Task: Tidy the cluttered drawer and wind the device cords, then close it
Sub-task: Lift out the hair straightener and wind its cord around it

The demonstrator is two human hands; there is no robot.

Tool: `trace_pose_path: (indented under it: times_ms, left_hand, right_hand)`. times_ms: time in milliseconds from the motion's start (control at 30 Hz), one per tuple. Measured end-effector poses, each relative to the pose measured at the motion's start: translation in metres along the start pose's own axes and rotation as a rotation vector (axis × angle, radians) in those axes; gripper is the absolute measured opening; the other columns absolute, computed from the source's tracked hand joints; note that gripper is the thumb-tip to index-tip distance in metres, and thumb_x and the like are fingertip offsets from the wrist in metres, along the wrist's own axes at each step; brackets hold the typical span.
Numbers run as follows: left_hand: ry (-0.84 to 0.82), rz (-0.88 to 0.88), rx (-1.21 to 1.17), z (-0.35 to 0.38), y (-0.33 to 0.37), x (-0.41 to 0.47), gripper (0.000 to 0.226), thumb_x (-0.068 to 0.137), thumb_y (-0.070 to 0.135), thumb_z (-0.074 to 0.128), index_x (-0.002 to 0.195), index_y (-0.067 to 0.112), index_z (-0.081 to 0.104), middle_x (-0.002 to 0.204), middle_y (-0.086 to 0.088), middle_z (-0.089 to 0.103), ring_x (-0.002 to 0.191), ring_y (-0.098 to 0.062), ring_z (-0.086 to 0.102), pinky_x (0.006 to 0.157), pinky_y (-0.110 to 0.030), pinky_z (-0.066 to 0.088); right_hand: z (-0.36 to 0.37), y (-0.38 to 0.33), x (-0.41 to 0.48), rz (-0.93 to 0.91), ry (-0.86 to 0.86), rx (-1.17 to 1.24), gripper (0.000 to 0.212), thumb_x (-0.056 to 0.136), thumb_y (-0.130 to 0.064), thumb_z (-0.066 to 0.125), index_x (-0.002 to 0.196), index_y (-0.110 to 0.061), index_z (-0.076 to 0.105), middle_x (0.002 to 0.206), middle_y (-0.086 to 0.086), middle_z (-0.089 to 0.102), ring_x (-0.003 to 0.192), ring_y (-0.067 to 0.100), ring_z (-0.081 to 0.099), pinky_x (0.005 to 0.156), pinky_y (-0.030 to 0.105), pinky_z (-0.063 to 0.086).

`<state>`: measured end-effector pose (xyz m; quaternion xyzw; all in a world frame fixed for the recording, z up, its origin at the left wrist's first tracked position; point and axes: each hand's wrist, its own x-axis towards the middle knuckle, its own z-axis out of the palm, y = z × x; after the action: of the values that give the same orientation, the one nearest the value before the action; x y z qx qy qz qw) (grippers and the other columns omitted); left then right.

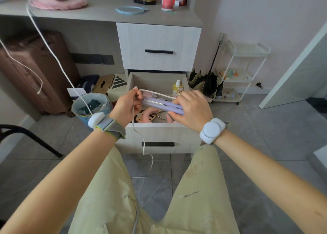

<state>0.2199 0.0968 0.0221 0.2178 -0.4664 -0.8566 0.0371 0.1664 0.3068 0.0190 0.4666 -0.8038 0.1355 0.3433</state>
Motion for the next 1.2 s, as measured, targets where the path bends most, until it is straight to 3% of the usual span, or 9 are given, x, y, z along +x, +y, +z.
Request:
trace_pose_path:
  times_ms: [167, 300, 433, 600, 767, 867, 1000, 1067, 1200]
  left_hand:
    - [0.057, 0.043, 0.132, 0.007, 0.005, -0.007, 0.038, 0.101, 0.030, 0.038, 0.066, 0.017, 0.047, 0.051, 0.008, 0.049, 0.033, -0.001, 0.034, 0.038, -0.011, 0.030]
    - [0.097, 0.210, 0.409, 0.020, -0.004, -0.018, 0.038, 0.098, 0.028, 0.043, 0.063, 0.018, 0.052, 0.050, 0.007, 0.053, 0.039, -0.005, 0.036, 0.048, -0.018, 0.032]
    - [-0.121, 0.339, 0.560, 0.010, -0.025, -0.028, 0.036, 0.100, 0.022, 0.039, 0.068, 0.012, 0.054, 0.061, -0.001, 0.054, 0.047, -0.006, 0.044, 0.051, -0.014, 0.038]
    - [-0.422, 0.155, 0.592, -0.005, -0.054, -0.020, 0.033, 0.099, 0.021, 0.038, 0.073, 0.010, 0.056, 0.066, 0.002, 0.054, 0.056, -0.007, 0.049, 0.068, -0.024, 0.048]
    - [-0.551, 0.100, 0.686, 0.001, -0.062, -0.014, 0.035, 0.100, 0.021, 0.038, 0.079, 0.002, 0.059, 0.074, -0.003, 0.050, 0.060, -0.008, 0.050, 0.070, -0.025, 0.046]
    - [-0.514, 0.140, 0.842, -0.002, -0.057, -0.015, 0.051, 0.092, 0.038, 0.047, 0.097, -0.012, 0.056, 0.072, -0.013, 0.044, 0.053, -0.006, 0.039, 0.056, -0.014, 0.037]
    - [-0.623, -0.065, 1.203, -0.002, -0.038, -0.005, 0.042, 0.088, 0.038, 0.061, 0.058, 0.009, 0.060, 0.056, -0.008, 0.053, 0.049, -0.015, 0.051, 0.050, -0.022, 0.039]
    - [-0.623, 0.008, 1.256, -0.003, -0.035, -0.002, 0.026, 0.086, 0.017, 0.066, 0.072, -0.004, 0.070, 0.067, -0.013, 0.064, 0.085, -0.036, 0.065, 0.062, -0.030, 0.045]
    - [-0.420, 0.267, 1.120, -0.011, -0.032, -0.016, 0.028, 0.084, 0.017, 0.067, 0.062, -0.001, 0.068, 0.067, 0.004, 0.069, 0.111, 0.005, 0.048, 0.099, -0.034, 0.035]
  right_hand:
    - [0.005, -0.006, 0.012, 0.451, -0.101, 0.280, 0.027, 0.079, -0.032, 0.070, 0.082, -0.013, 0.051, 0.077, 0.001, 0.056, 0.069, 0.018, 0.052, 0.064, 0.033, 0.046]
    - [0.006, 0.008, 0.027, 0.758, -0.136, 0.406, 0.041, 0.078, -0.030, 0.068, 0.065, -0.020, 0.030, 0.062, -0.006, 0.033, 0.056, 0.013, 0.031, 0.051, 0.026, 0.025]
    - [-0.003, 0.016, 0.039, 1.033, -0.088, 0.836, 0.056, 0.075, -0.022, 0.074, 0.058, -0.021, 0.020, 0.058, -0.005, 0.021, 0.053, 0.012, 0.020, 0.050, 0.024, 0.018]
    - [-0.002, 0.013, 0.039, 1.165, -0.199, 1.290, 0.042, 0.076, -0.021, 0.074, 0.062, -0.019, 0.034, 0.062, 0.000, 0.024, 0.054, 0.011, 0.024, 0.042, 0.019, 0.022]
    - [0.003, 0.003, 0.031, 1.077, -0.449, 1.657, 0.020, 0.097, -0.023, 0.048, 0.088, -0.008, 0.058, 0.062, -0.003, 0.058, 0.052, 0.004, 0.054, 0.043, 0.013, 0.040]
    - [0.001, 0.006, 0.024, 0.916, -0.612, 1.814, 0.033, 0.072, -0.037, 0.077, 0.086, -0.011, 0.063, 0.072, 0.000, 0.063, 0.057, 0.005, 0.058, 0.047, 0.014, 0.046]
    - [-0.004, 0.005, 0.021, 0.657, -0.919, 1.765, 0.048, 0.055, -0.038, 0.087, 0.073, -0.008, 0.053, 0.073, 0.004, 0.056, 0.056, 0.007, 0.053, 0.048, 0.015, 0.047]
    - [-0.006, 0.003, 0.021, 0.609, -1.033, 1.666, 0.033, 0.063, -0.027, 0.077, 0.067, -0.010, 0.050, 0.069, -0.002, 0.056, 0.059, 0.006, 0.053, 0.051, 0.016, 0.049]
    - [-0.007, 0.000, 0.017, 0.550, -1.169, 1.468, 0.024, 0.063, -0.029, 0.069, 0.062, -0.015, 0.049, 0.066, -0.002, 0.050, 0.060, 0.005, 0.054, 0.055, 0.018, 0.051]
